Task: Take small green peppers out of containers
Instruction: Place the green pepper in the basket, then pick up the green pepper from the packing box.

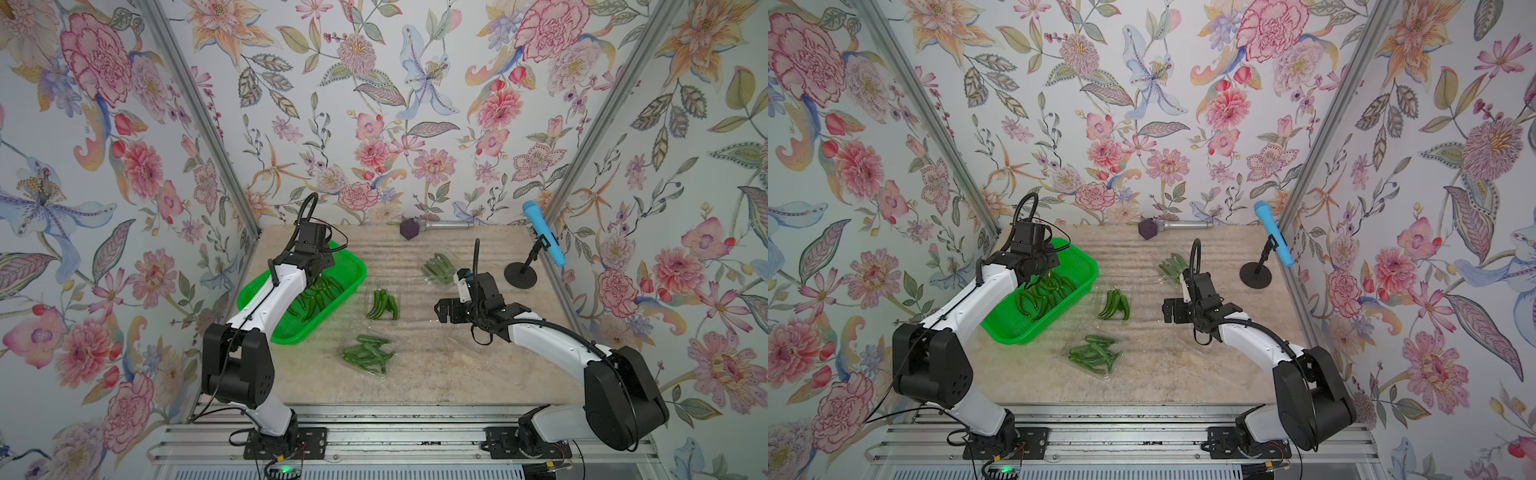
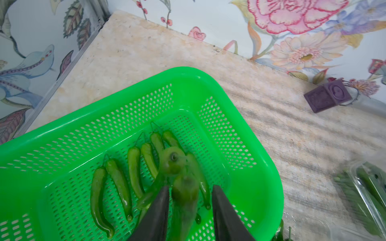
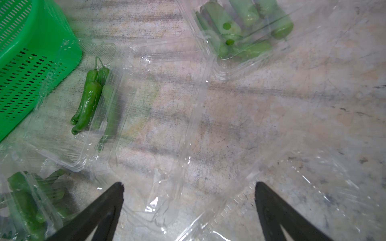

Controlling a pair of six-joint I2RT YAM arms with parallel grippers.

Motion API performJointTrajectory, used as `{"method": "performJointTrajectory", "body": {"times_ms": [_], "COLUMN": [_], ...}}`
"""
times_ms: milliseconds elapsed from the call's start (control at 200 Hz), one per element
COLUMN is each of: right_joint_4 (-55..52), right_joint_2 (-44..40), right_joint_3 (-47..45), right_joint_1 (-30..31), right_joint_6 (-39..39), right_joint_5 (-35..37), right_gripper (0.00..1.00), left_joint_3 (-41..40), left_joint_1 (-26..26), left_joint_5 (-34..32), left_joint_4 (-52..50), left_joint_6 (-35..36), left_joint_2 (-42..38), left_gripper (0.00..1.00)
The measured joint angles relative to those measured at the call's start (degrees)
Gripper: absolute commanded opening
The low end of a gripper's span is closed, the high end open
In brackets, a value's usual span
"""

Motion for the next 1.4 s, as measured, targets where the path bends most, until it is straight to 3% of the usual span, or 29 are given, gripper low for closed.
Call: {"method": "performJointTrajectory", "body": {"times_ms": [205,405,635,781,1036,1396], "right_joint_4": [-0.92,-2.43,-4.13,-4.46,-4.98,-5.20], "right_joint_2": [2.08,2.29,2.16,0.46,-1.70,-1.77], "right_joint_3": [1.53,1.79,1.73,0.79,-1.42,-2.08], "right_joint_1": [0.07,0.24,0.63,0.92,0.68,0.68], "right_joint_6": [1.29,3.17,5.60,5.81,5.88,6.03], "right_joint_5": [1.53,5.57,9.75,11.04,11.21,10.95], "right_gripper": [1.00,1.00,1.00,1.00,1.00,1.00], "left_joint_3": [-0.63,-5.18,-6.54,-6.10,-6.25,-6.25], "left_joint_1": [0.63,-0.70,-14.84,-20.94,-22.77,-25.11], "left_joint_5": [1.03,2.51,0.90,4.28,3.80,4.04], "left_joint_4": [-0.44,3.26,6.36,7.69,8.96,10.01], "left_joint_6": [2.40,3.80,7.43,7.54,6.82,6.32], "left_joint_2": [3.41,1.38,-2.62,-0.13,8.04,12.85], "left_gripper": [0.51,0.57,0.61,0.61,0.59,0.57]}}
